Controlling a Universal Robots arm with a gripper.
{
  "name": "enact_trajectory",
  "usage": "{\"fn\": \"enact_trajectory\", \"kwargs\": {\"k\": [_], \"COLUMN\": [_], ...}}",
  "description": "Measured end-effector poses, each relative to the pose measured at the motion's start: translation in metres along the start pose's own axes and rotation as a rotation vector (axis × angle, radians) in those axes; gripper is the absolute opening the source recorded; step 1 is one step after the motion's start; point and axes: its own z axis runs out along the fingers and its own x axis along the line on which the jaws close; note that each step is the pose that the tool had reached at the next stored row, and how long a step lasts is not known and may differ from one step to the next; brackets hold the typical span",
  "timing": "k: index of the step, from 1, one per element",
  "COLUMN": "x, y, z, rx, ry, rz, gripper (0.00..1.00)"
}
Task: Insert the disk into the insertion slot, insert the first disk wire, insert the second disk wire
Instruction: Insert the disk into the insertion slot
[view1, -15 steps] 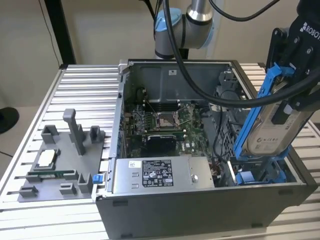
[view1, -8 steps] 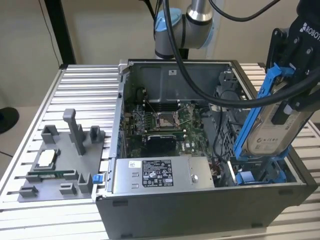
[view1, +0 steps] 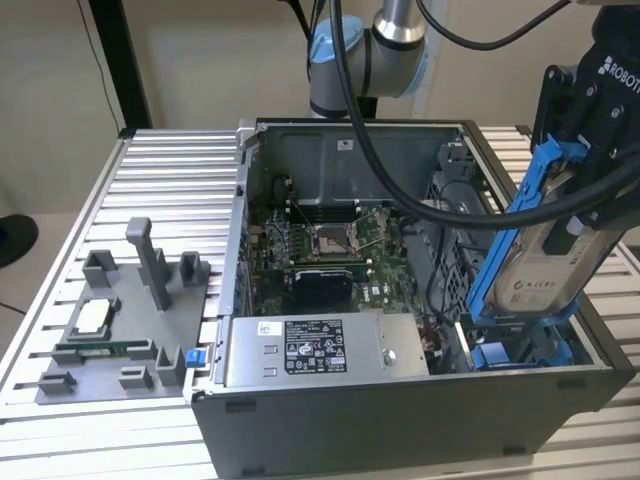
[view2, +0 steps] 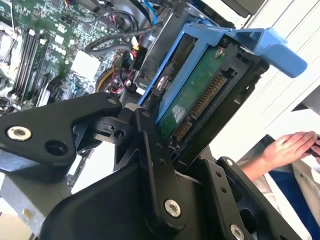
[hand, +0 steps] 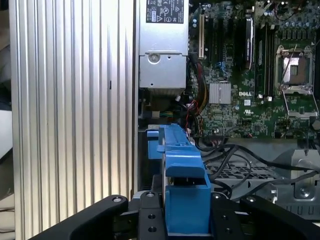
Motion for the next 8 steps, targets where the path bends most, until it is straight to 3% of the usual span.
{"fn": "enact_trajectory", "kwargs": {"k": [8], "x": [-0.0001], "y": [-0.0059], "z": [0.0074], "rx": [-0.0007], "ry": [0.0001], "rz": [0.000], "gripper": [0.00]}}
